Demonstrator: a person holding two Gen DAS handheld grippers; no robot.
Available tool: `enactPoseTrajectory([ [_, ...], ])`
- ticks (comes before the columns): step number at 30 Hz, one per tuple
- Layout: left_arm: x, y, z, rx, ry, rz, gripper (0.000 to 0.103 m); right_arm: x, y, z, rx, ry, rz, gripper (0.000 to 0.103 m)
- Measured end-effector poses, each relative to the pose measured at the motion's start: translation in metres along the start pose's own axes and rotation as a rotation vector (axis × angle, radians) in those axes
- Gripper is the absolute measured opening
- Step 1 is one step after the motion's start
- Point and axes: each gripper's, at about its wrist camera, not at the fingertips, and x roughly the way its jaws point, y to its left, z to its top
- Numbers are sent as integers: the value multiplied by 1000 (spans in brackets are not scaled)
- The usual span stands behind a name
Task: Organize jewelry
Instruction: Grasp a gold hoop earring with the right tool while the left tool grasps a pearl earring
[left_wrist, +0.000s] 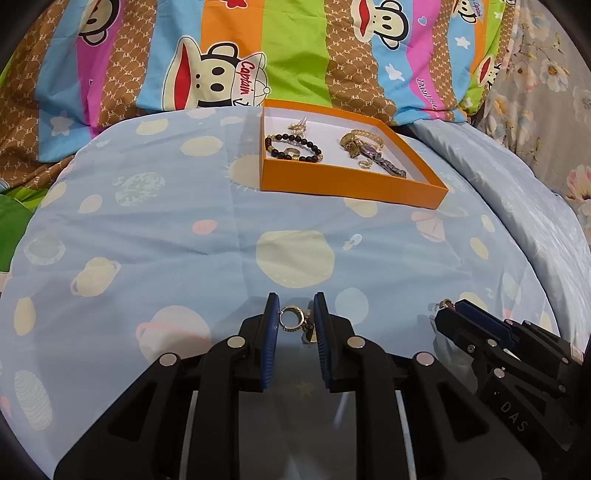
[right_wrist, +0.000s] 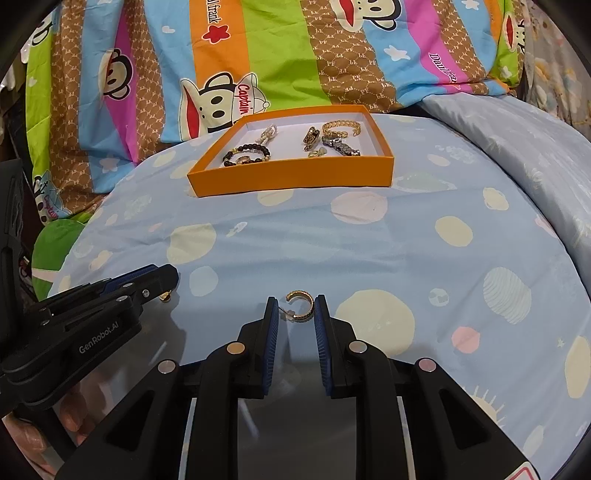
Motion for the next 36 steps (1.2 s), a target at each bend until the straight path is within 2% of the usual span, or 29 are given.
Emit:
enactPoseTrajectory([
  [21, -13, -14, 19, 39, -58, -3, 18, -1, -20, 18, 33, -39, -12, 18],
  [36, -1, -7, 18, 11, -35, 2, 18, 9, -27, 19, 52, -24, -8, 18],
])
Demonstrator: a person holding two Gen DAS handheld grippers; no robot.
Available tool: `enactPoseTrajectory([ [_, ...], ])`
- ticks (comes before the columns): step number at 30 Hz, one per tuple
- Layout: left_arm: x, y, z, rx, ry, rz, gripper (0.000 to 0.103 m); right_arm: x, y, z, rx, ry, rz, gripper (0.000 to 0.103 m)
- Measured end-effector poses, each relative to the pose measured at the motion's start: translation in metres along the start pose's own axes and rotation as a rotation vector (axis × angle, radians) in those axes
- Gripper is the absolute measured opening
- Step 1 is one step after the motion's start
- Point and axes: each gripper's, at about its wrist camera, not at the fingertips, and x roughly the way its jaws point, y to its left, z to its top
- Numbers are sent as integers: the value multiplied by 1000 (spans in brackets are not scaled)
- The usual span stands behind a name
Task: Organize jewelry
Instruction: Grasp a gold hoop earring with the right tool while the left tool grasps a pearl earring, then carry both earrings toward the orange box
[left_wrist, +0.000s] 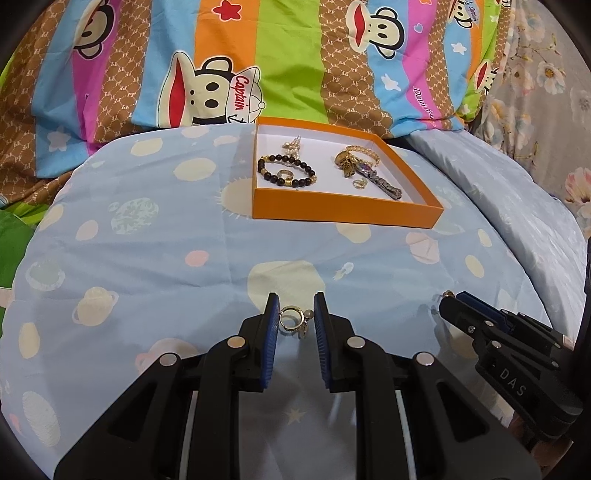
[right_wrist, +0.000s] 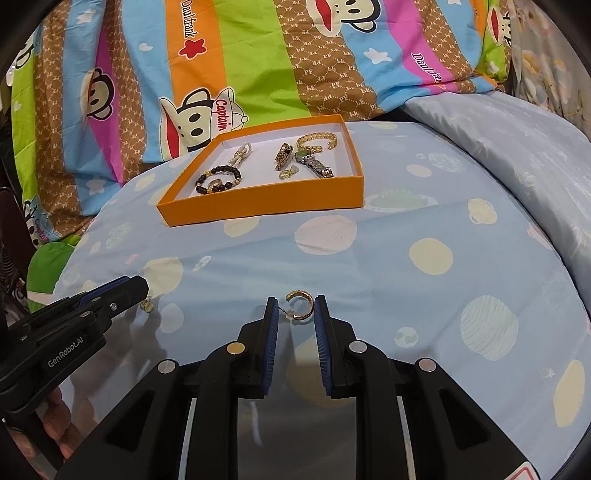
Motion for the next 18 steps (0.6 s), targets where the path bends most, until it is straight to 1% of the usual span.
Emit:
enactPoseTrajectory([
  [13, 1, 2, 0, -7, -2, 8, 18, 3, -2, 0, 11, 3, 8, 18],
  [18, 1, 1, 6, 2, -14, 12, 18, 2, -2, 5, 3, -11, 5, 18],
])
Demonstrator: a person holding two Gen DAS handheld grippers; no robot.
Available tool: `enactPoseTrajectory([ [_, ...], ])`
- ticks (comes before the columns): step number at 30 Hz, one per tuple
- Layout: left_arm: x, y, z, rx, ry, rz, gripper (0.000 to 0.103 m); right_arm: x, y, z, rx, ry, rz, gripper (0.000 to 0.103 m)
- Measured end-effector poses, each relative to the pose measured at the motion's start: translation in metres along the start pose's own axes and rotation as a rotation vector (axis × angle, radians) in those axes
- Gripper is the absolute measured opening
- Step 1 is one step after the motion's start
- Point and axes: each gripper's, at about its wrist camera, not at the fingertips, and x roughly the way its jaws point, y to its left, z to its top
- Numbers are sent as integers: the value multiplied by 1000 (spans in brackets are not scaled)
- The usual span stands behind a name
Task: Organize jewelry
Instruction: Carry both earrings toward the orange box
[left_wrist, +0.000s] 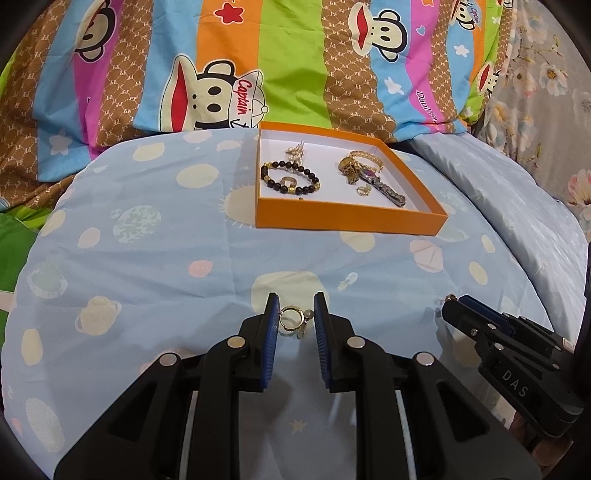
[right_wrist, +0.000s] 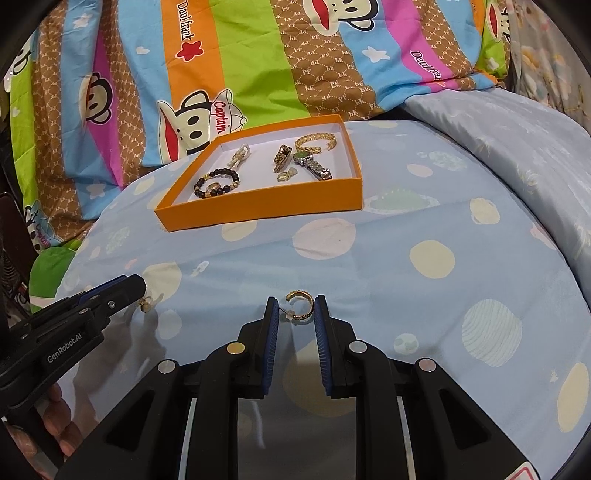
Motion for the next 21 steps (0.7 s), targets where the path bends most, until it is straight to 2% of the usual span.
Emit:
enactPoseTrajectory([
  [11, 4, -12, 35, 41, -62, 18, 18, 3, -1, 31, -25, -50, 3, 18],
  [21, 15, -25, 71, 79, -121, 27, 18, 8, -5, 75, -33, -117, 12, 18],
])
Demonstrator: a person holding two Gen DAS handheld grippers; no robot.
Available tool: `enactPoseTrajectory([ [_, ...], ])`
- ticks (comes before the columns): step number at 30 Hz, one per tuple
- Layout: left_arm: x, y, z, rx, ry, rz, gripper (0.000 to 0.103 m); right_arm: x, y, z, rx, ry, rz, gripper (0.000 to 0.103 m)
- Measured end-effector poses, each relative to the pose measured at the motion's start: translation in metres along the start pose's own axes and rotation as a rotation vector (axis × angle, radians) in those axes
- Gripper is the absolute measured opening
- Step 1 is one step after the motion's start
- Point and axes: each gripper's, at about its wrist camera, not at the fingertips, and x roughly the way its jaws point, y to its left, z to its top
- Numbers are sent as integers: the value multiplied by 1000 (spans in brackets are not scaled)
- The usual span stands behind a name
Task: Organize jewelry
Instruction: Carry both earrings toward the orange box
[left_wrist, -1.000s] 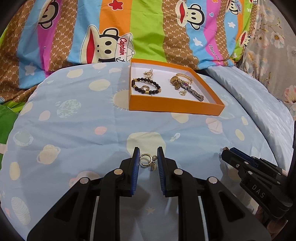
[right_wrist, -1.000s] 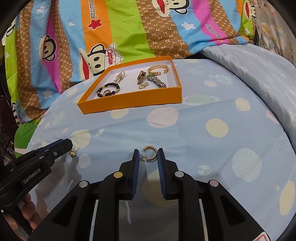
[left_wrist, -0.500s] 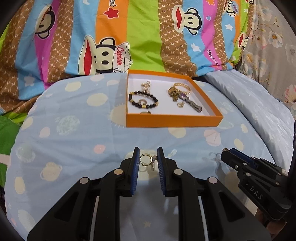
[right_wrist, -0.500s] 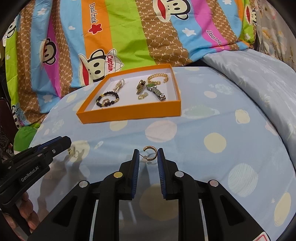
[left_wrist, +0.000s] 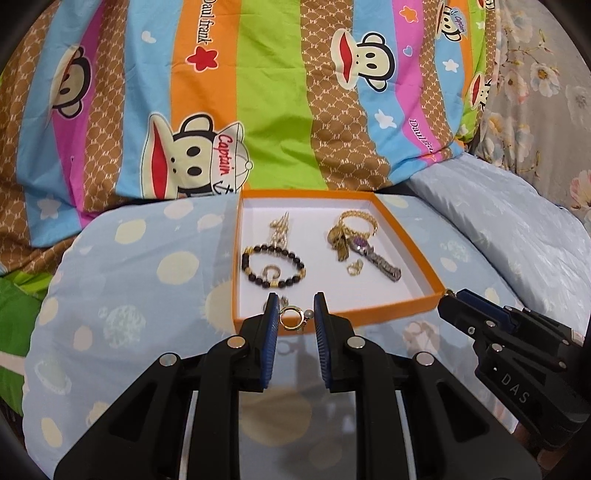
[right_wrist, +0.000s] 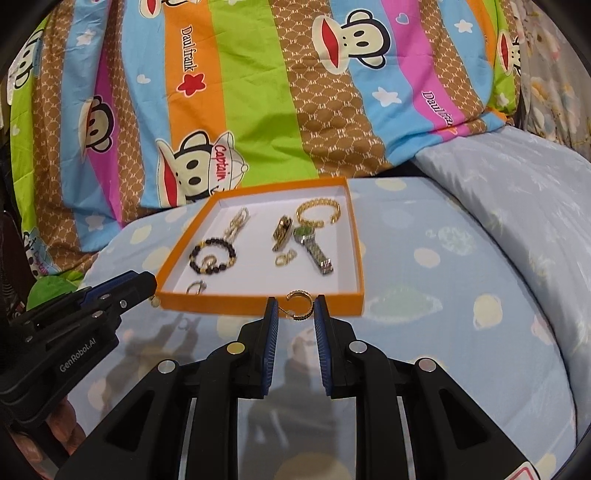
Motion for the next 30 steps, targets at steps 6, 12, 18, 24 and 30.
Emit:
enactPoseTrajectory([
  [6, 16, -5, 21, 14, -24, 4, 18, 14, -2, 27, -8, -30, 0, 18],
  [12, 38, -7, 39, 19, -39, 11, 18, 36, -3, 50, -3, -37, 12, 19],
  [18, 57, -4, 46, 9, -34, 15, 18, 57, 2, 61, -16, -33, 10, 19],
  [24, 72, 6, 44, -14, -18, 20, 18, 75, 4, 60, -17, -13, 15, 19],
  [30, 81, 10, 41, -19, -1, 26, 18, 85, 2, 57, -11, 4, 17, 19],
])
